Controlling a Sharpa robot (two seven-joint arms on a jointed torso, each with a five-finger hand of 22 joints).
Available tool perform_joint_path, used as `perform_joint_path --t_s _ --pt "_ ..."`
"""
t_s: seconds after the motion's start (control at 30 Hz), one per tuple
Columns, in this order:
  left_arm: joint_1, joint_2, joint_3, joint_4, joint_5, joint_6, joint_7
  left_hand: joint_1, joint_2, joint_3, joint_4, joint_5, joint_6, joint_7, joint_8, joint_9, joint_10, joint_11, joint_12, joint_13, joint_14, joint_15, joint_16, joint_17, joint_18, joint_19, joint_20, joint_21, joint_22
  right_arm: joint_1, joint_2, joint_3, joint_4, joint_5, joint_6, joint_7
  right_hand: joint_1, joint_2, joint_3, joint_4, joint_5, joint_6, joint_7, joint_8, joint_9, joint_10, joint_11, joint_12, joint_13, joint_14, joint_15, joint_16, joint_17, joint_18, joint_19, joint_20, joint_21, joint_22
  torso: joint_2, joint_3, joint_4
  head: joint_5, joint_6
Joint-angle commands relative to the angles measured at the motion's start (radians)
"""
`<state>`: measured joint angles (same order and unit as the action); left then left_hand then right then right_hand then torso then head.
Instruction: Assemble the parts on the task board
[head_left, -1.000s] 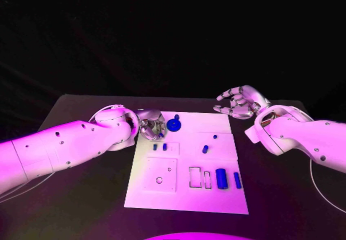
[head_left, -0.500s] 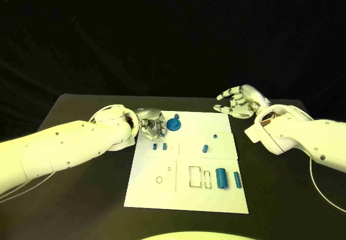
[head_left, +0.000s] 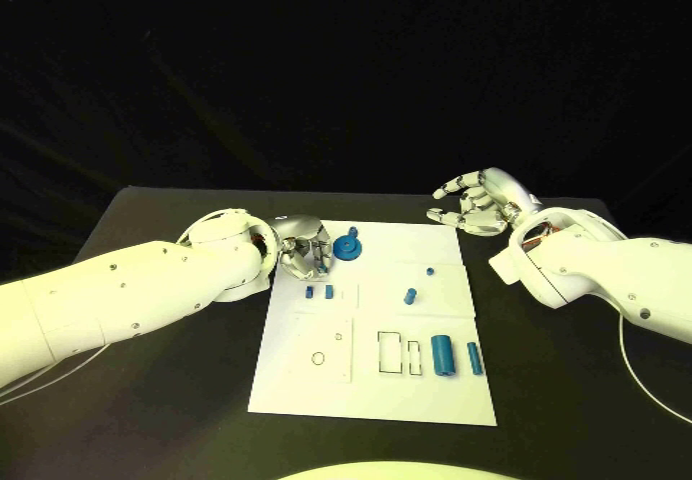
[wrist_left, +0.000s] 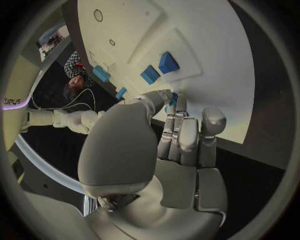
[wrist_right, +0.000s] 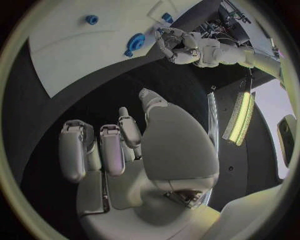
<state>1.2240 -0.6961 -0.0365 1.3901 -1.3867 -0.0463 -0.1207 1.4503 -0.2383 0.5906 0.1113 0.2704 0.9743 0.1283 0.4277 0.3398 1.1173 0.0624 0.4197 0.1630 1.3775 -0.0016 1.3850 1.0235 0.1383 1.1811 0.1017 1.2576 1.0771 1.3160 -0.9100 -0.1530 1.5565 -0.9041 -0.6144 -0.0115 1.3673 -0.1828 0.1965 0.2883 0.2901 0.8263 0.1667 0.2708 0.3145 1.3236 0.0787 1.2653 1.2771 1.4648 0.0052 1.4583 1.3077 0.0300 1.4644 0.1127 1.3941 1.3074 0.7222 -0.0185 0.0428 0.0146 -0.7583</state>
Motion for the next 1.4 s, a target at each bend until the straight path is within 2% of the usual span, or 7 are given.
perform_joint_path --t_s 0.03,1.03,1.17,1.3,1.4 --pt "0.000 0.000 0.000 0.002 0.003 0.025 -0.008 0.003 0.010 -0.001 -0.005 -0.003 0.008 0.002 0.004 0.002 0.007 -0.001 -0.004 0.002 0.005 -0.003 0.004 0.000 -0.018 0.007 0.003 0.003 0.000 -0.001 0.000 0.000 0.001 -0.005 0.007 0.010 -0.010 0.002 0.004 -0.001 0.006 0.004 -0.005 0.007 -0.001 0.007 -0.003 0.002 -0.001 0.047 -0.005 -0.004 0.013 0.014 0.009 -0.006 -0.001 0.164 0.000 0.0002 -0.0002 0.000 -0.001" --pt "0.000 0.008 0.000 -0.007 0.007 0.045 -0.018 -0.002 0.010 -0.003 -0.005 -0.005 0.010 0.001 0.001 0.003 0.010 -0.001 -0.009 0.003 0.006 -0.003 0.004 0.002 -0.017 0.003 0.002 0.000 -0.003 -0.001 0.001 0.000 0.000 -0.005 0.006 0.010 -0.010 0.002 0.004 -0.001 0.006 0.004 -0.005 0.007 -0.001 0.007 -0.003 0.002 -0.001 0.047 -0.005 -0.004 0.013 0.014 0.009 -0.006 -0.001 0.164 -0.001 0.0001 0.0000 -0.001 -0.005" --pt "0.000 0.011 -0.002 -0.010 0.009 0.049 -0.020 -0.009 0.008 -0.006 -0.004 -0.005 0.003 0.004 -0.008 0.001 0.006 0.002 -0.018 0.004 0.004 -0.001 0.004 0.002 -0.016 -0.002 0.002 -0.004 -0.009 -0.001 0.001 0.000 0.000 -0.005 0.006 0.011 -0.010 0.002 0.004 -0.001 0.006 0.004 -0.005 0.007 -0.001 0.007 -0.003 0.002 -0.001 0.047 -0.005 -0.004 0.013 0.014 0.009 -0.006 -0.001 0.164 0.000 -0.0001 0.0003 -0.001 -0.007" --pt "0.000 0.012 -0.004 -0.012 0.012 0.050 -0.021 -0.016 0.004 -0.009 -0.005 -0.004 -0.018 0.008 -0.033 -0.005 0.007 0.005 -0.031 0.007 0.000 0.002 0.003 -0.002 -0.015 -0.007 0.005 -0.008 -0.013 -0.001 0.000 0.000 0.000 -0.005 0.005 0.011 -0.012 0.000 0.005 -0.001 0.006 0.003 -0.005 0.008 -0.002 0.006 -0.004 0.001 -0.003 0.047 -0.005 -0.005 0.011 0.014 0.008 -0.007 -0.005 0.162 0.000 -0.0009 -0.0005 -0.002 -0.007" --pt "0.000 0.013 -0.005 -0.013 0.013 0.049 -0.022 -0.020 0.002 -0.009 -0.004 -0.004 -0.026 0.009 -0.043 -0.007 0.007 0.006 -0.035 0.008 -0.001 0.003 0.002 -0.003 -0.015 -0.007 0.005 -0.009 -0.014 -0.001 0.000 0.000 0.000 -0.005 0.005 0.011 -0.012 0.000 0.005 -0.001 0.006 0.003 -0.005 0.008 -0.002 0.006 -0.004 0.001 -0.003 0.047 -0.005 -0.005 0.011 0.014 0.008 -0.007 -0.005 0.162 -0.001 -0.0003 0.0000 -0.002 -0.008"
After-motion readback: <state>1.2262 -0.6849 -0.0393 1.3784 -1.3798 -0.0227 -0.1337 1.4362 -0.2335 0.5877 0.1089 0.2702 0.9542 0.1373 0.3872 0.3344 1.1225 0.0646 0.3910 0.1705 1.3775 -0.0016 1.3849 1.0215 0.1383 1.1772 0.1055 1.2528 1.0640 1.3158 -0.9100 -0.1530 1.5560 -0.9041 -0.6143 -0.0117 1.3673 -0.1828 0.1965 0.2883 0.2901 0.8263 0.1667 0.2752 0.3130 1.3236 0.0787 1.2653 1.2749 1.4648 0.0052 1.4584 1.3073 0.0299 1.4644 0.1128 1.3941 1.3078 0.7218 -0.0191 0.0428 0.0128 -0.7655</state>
